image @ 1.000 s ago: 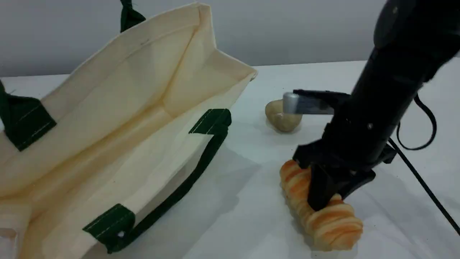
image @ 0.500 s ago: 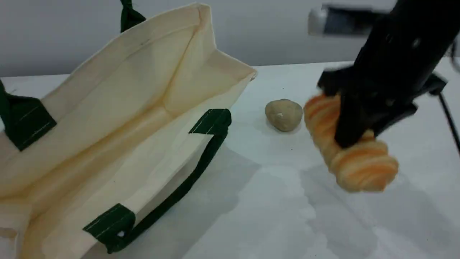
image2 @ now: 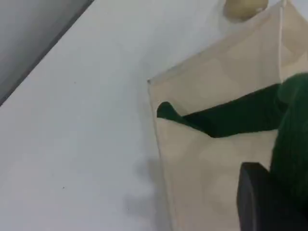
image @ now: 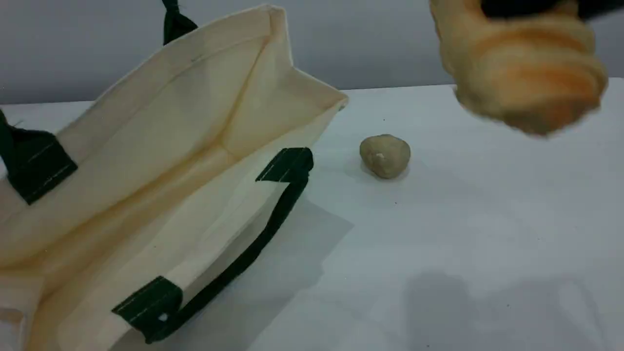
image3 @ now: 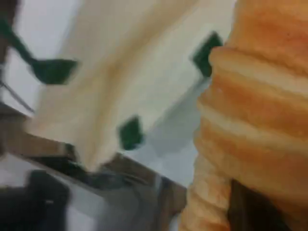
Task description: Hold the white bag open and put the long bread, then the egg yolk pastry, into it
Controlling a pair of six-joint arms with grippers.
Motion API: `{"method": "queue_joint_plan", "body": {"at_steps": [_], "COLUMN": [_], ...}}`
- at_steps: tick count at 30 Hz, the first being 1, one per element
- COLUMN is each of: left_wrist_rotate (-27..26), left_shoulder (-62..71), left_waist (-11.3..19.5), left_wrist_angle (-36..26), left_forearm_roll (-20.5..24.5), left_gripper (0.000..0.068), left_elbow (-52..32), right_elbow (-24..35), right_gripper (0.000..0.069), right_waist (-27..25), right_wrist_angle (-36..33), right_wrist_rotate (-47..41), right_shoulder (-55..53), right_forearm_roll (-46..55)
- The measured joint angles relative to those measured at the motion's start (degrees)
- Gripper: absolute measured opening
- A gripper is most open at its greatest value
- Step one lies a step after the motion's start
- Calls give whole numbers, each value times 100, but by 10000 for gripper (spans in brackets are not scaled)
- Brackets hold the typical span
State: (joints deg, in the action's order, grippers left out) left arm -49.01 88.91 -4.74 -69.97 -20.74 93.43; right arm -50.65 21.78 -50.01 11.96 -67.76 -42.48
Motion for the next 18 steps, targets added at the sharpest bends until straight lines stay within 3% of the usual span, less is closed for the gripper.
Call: {"method": "queue_joint_plan", "body": {"at_steps": [7, 18], "left_wrist_rotate": [0, 0], "left_shoulder": [0, 0], "left_waist": [0, 0], "left_wrist_angle": [0, 0], "left_forearm_roll": [7, 20], "left_gripper": [71, 71], "left_elbow": [0, 0], "right_elbow": [0, -5], "right_gripper": [104, 103], "right_waist": [152, 1263], "right_wrist_angle": [285, 883], "right_wrist_rotate": [33, 107], "right_shoulder": [-139, -1176], "right_forearm_roll": [-504, -732]}}
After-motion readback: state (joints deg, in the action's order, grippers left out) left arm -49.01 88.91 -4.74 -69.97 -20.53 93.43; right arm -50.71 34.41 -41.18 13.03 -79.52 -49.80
